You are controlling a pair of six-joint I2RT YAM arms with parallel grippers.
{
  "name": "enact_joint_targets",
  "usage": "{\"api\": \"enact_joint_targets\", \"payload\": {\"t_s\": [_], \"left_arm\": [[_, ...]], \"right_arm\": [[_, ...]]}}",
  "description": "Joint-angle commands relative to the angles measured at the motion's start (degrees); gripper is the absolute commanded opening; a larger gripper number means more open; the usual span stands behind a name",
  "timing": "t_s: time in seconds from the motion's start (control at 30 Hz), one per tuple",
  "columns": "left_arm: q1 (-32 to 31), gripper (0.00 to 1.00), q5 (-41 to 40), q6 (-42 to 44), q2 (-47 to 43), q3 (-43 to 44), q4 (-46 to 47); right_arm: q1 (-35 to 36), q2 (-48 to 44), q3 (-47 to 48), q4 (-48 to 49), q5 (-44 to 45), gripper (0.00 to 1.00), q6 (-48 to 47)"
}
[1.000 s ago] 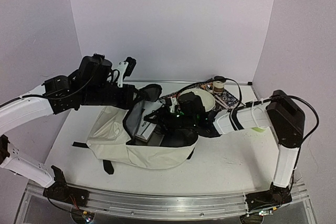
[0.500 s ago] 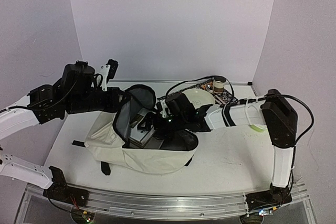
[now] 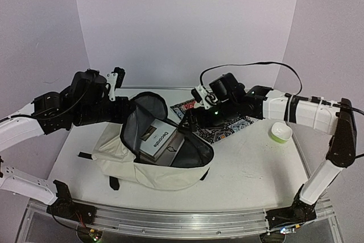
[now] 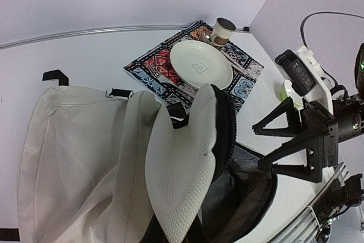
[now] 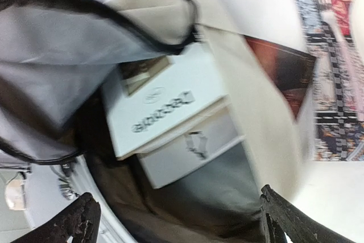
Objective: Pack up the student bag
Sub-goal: Place the book in the largest pocket of the bag, then move the student bag to the center of the board.
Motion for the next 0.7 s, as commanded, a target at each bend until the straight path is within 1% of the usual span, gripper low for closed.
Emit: {"api": "enact_joint_targets", "payload": {"t_s": [0.0,0.1,0.17,0.27,0.4,0.5,0.57,0.67], "left_arm": [[0.01,0.0,-6.51,-0.27,-0.49,2.47,-2.91],[0.01,0.0,-9.07,0.54,-0.38,4.04,-5.44],[0.08,0.0,-10.2,1.0,-0.02,5.21,-6.5],[0.18,0.0,-12.18,1.66,0.96,6.68,-8.17],[0.43,0.0,-16.02,2.77,2.27,8.64,-10.89],[0.63,0.0,-19.4,2.79,2.65,9.47,-13.15],[0.8,0.0,-21.21,2.41,2.62,9.68,-14.6],[1.04,0.0,-23.13,1.53,2.42,8.8,-16.37]], "right_arm": [[-0.56,2.87,-2.87,-7.03,0.21,0.98,-5.2],[1.42,5.82,-4.53,-3.71,-0.99,0.98,-3.24],[3.56,7.99,-4.63,-0.7,-2.93,0.95,-1.6],[7.36,11.49,-2.68,3.47,-5.6,0.89,0.93],[13.12,16.24,2.68,8.02,-8.84,0.83,3.39],[16.74,19.49,7.13,9.11,-10.37,0.82,4.05],[17.66,20.27,9.15,9.09,-11.4,0.82,3.79],[17.46,18.51,8.56,7.97,-8.46,0.83,1.77]]}}
